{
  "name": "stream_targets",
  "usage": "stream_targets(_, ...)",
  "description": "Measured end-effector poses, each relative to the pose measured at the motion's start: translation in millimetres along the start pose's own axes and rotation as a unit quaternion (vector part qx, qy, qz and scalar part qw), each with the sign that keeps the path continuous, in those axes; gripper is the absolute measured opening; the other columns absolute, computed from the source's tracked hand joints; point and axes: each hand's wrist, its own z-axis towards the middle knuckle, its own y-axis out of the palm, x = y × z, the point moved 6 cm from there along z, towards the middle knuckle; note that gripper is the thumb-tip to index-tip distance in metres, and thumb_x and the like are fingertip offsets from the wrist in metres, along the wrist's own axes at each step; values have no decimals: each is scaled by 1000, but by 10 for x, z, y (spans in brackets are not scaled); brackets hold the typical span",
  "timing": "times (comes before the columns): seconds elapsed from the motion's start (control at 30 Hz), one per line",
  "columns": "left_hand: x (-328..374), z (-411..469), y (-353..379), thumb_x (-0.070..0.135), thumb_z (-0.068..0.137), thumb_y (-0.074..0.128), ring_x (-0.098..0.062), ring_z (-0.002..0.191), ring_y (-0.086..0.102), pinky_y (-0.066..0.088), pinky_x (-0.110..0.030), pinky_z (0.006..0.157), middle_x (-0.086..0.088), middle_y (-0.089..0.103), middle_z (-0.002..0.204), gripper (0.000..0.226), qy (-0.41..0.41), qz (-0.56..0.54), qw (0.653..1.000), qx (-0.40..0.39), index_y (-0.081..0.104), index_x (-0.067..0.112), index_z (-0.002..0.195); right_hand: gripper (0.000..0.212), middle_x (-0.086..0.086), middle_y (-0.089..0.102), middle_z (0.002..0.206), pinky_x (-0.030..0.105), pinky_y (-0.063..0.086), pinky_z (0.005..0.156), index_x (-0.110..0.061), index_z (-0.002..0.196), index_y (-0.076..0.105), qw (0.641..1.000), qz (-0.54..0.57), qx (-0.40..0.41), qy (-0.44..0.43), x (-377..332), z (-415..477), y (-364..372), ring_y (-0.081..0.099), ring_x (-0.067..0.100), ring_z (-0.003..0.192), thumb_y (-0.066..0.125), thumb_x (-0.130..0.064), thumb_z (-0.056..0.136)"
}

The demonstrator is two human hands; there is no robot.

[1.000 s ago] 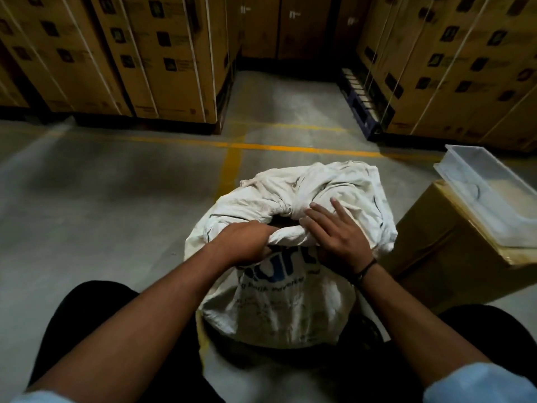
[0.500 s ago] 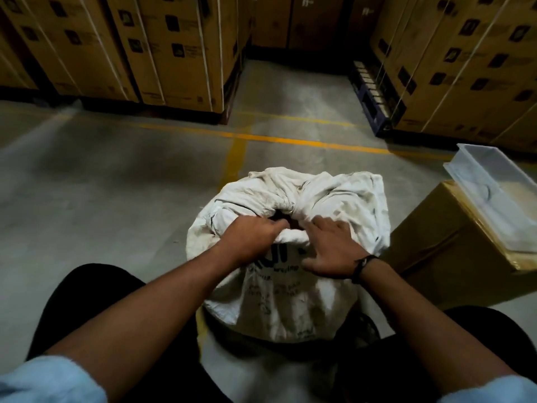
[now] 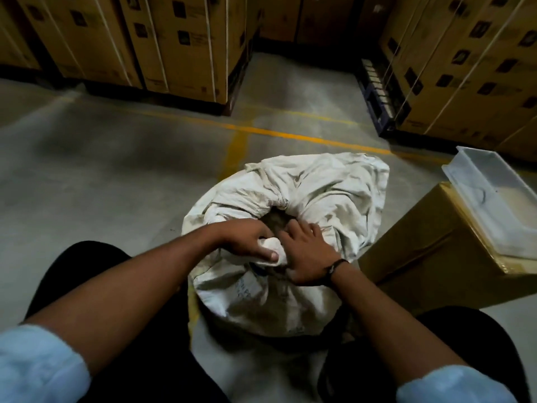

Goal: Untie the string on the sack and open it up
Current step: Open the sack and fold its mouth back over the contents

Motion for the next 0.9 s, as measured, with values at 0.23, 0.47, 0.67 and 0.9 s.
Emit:
stream_targets(0.23,170,85,197,40,67,84,-11,86,60,48,-31,74,9,66,98,42,64,-4,994,87,63,24,99,65,5,64,125,35,44,88,-26,133,49,995,31,-93,-19,201,-33,62,64,28,104,72,-44,75)
stream_targets(0.47,15,60,218,35,68,89,-12,106,57,45,-25,89,8,58,118,80,-27,-77,996,-45,43,22,133,27,-1,65,72,36,40,65,-24,89,63,996,-78,36,22,264,-33,38,65,25,64,67,-30,64)
stream_targets(0.67,-371,-60,-22,47,57,91,-17,107,57,44,-31,90,6,64,114,74,-105,100,989,-38,57,29,120,24,5,61,67,36,33,65,-15,91,61,980,-98,135,113,620,-287,149,59,30,59,46,-16,72)
stream_targets(0.9,-212,-120,-288,29,68,67,-26,93,64,48,-38,78,1,68,100,52,16,335,928,163,51,28,118,109,-1,50,137,51,38,98,-31,139,39,982,70,-48,168,594,-65,58,47,24,126,53,-95,51)
